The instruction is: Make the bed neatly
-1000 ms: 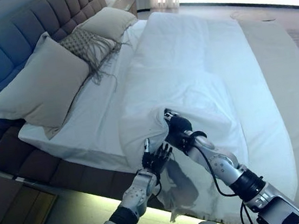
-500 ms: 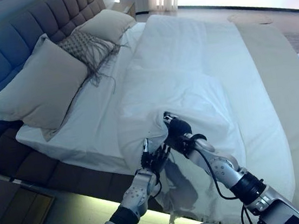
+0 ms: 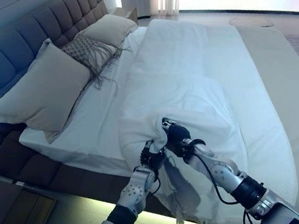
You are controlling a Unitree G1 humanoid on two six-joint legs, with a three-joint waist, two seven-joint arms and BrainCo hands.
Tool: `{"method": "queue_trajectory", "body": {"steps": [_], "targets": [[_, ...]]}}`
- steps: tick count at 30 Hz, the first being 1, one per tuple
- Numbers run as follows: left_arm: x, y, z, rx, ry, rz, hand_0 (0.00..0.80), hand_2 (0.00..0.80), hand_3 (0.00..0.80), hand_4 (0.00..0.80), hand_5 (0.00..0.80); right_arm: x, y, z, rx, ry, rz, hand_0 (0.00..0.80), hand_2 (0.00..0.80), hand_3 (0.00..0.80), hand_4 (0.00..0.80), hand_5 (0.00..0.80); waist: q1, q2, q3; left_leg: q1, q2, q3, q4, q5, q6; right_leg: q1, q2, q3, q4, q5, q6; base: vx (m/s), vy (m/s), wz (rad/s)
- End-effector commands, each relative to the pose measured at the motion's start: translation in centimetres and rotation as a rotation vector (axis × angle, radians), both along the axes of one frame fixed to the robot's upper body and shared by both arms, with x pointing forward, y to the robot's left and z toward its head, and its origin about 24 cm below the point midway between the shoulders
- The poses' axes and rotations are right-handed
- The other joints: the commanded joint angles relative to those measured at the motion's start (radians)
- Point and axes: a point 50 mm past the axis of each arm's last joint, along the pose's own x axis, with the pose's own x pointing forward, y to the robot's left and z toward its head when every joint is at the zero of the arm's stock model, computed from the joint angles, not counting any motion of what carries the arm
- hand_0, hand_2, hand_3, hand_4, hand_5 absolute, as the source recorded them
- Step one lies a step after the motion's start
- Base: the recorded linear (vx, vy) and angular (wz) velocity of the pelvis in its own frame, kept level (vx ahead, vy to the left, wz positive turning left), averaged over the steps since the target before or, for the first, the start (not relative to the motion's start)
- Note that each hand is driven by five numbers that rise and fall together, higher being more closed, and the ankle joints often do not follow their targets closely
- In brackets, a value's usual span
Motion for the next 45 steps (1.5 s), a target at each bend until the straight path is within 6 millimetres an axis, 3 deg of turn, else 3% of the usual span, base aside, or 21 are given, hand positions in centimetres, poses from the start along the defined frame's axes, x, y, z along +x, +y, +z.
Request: {"method": "queue_trajectory", "body": {"steps": [1, 8, 9, 10, 16, 20, 26, 28, 39, 42, 45], "targets": [[3.3, -0.1, 3.3, -0.023, -0.134, 0.018, 0.8, 0.8, 0.8, 0.8, 0.8, -0.7, 2.2, 3.6, 0.161, -0.171, 0.094, 0.8, 0.8, 0.8, 0.8, 0.8, 0.021, 0.015, -0.075, 0.028, 0.084, 0.008, 0.024, 0.013, 0.005, -0.079, -0.052, -0.039, -0.032, 0.194, 0.015, 0.0, 0.0, 0.0], [2.4, 2.0, 1.1, 0.317, -0.14, -0.122, 0.8, 0.8, 0.8, 0.8, 0.8, -1.6, 1.7, 1.5, 0.137, -0.13, 0.115, 0.8, 0.8, 0.8, 0.8, 0.8, 0.019, 0.021, -0.072, 0.038, 0.087, 0.019, 0.026, 0.012, 0.006, -0.077, -0.046, -0.027, -0.03, 0.194, 0.013, -0.004, 0.005, -0.04], [2.0, 2.8, 0.4, 0.353, -0.117, -0.126, 0.8, 0.8, 0.8, 0.8, 0.8, -1.9, 1.3, 0.9, 0.133, -0.114, 0.116, 0.427, 0.427, 0.427, 0.427, 0.427, 0.017, 0.023, -0.07, 0.04, 0.086, 0.019, 0.026, 0.011, 0.007, -0.078, -0.045, -0.022, -0.027, 0.192, 0.012, -0.011, 0.015, -0.12], [1.4, 4.2, -0.6, 0.382, -0.089, -0.116, 0.8, 0.8, 0.8, 0.8, 0.8, -2.5, 0.6, 0.0, 0.129, -0.091, 0.123, 0.0, 0.0, 0.0, 0.0, 0.0, 0.012, 0.025, -0.07, 0.043, 0.086, 0.02, 0.027, 0.009, 0.007, -0.08, -0.045, -0.015, -0.025, 0.19, 0.012, -0.008, 0.015, -0.1], [-1.4, 9.9, -4.0, 0.484, -0.007, -0.03, 0.8, 0.8, 0.8, 0.8, 0.8, -5.7, -2.7, -4.1, 0.136, 0.032, 0.141, 0.0, 0.0, 0.0, 0.0, 0.0, -0.008, 0.035, -0.07, 0.049, 0.089, 0.036, 0.026, 0.003, 0.011, -0.087, -0.044, 0.003, -0.023, 0.181, 0.009, 0.002, 0.008, -0.1], [-2.4, 12.6, -4.8, 0.526, -0.002, 0.032, 0.8, 0.8, 0.8, 0.8, 0.8, -7.5, -5.1, -6.5, 0.136, 0.088, 0.133, 0.0, 0.0, 0.0, 0.0, 0.0, -0.018, 0.034, -0.062, 0.036, 0.095, 0.042, 0.025, 0.006, 0.006, -0.099, -0.04, 0.003, -0.022, 0.178, 0.009, -0.046, -0.009, -0.06], [-2.5, 16.8, -4.2, 0.598, -0.027, 0.157, 0.8, 0.8, 0.8, 0.8, 0.8, -10.1, -9.7, -9.5, 0.142, 0.173, 0.014, 0.0, 0.0, 0.0, 0.0, 0.0, -0.044, 0.029, -0.045, 0.01, 0.104, 0.052, 0.026, 0.012, -0.002, -0.125, -0.03, 0.011, -0.018, 0.173, 0.008, -0.064, -0.006, -0.04], [-2.6, 19.1, -3.7, 0.65, -0.024, 0.207, 0.8, 0.8, 0.8, 0.8, 0.8, -11.1, -11.9, -10.4, 0.14, 0.191, -0.06, 0.0, 0.0, 0.0, 0.0, 0.0, -0.06, 0.028, -0.039, 0.001, 0.109, 0.057, 0.028, 0.012, -0.006, -0.135, -0.026, 0.018, -0.016, 0.17, 0.006, -0.054, 0.01, 0.0], [-4.2, 29.9, -1.0, 0.881, 0.089, 0.41, 0.8, 0.8, 0.8, 0.8, 0.8, -15.9, -22.2, -11.5, 0.108, 0.199, -0.452, 0.0, 0.0, 0.0, 0.0, 0.0, -0.157, 0.034, -0.033, 0.004, 0.122, 0.101, 0.028, 0.004, -0.026, -0.169, -0.008, 0.068, -0.007, 0.149, 0.002, -0.014, 0.046, -0.13], [-4.9, 31.9, -0.4, 0.876, 0.105, 0.479, 0.8, 0.8, 0.8, 0.8, 0.8, -17.2, -23.9, -11.9, 0.114, 0.187, -0.523, 0.0, 0.0, 0.0, 0.0, 0.0, -0.17, 0.042, -0.029, 0.0, 0.125, 0.105, 0.046, -0.01, -0.029, -0.177, -0.008, 0.081, 0.001, 0.14, 0.003, 0.023, 0.138, -0.08], [-5.0, 32.3, -0.1, 0.875, 0.105, 0.503, 0.8, 0.8, 0.8, 0.8, 0.8, -17.9, -24.2, -12.4, 0.164, 0.175, -0.58, 0.0, 0.0, 0.0, 0.0, 0.0, -0.171, 0.041, -0.026, -0.003, 0.12, 0.11, 0.052, -0.022, -0.025, -0.18, -0.013, 0.084, 0.0, 0.139, 0.007, -0.006, 0.12, -0.07]]}}
